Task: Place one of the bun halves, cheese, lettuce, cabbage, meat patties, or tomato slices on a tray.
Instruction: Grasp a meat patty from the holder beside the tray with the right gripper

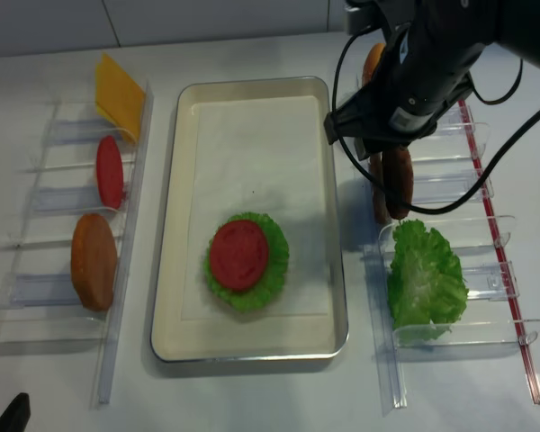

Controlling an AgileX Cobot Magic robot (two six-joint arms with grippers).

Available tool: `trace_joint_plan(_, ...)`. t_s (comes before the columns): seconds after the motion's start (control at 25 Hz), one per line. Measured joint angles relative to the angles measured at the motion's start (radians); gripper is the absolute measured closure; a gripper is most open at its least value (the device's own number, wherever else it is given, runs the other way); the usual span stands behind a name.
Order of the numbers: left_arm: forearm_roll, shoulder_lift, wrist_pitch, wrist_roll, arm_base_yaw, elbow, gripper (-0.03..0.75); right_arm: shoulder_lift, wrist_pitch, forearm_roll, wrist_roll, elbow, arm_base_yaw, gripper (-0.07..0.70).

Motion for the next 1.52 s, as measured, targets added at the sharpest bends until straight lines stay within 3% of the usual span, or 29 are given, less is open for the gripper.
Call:
trace_joint_plan(0.92,0.000,0.000,0.000,0.000,0.000,0.000,0.249,0.127,-0.029,-0.047,0.052,0.000,0.000,0.319)
trace_joint_plan(1.28,0.000,0.000,0.000,0.000,0.000,0.000,0.250,0.129,-0.017,-0.073,0.072,-0.001,0.000,0.446)
trace_joint_plan(1.52,0.000,0.000,0.000,0.000,0.000,0.000,0.251,0.129,-0.003,-0.073,0.076,-0.002,0.000,0.456)
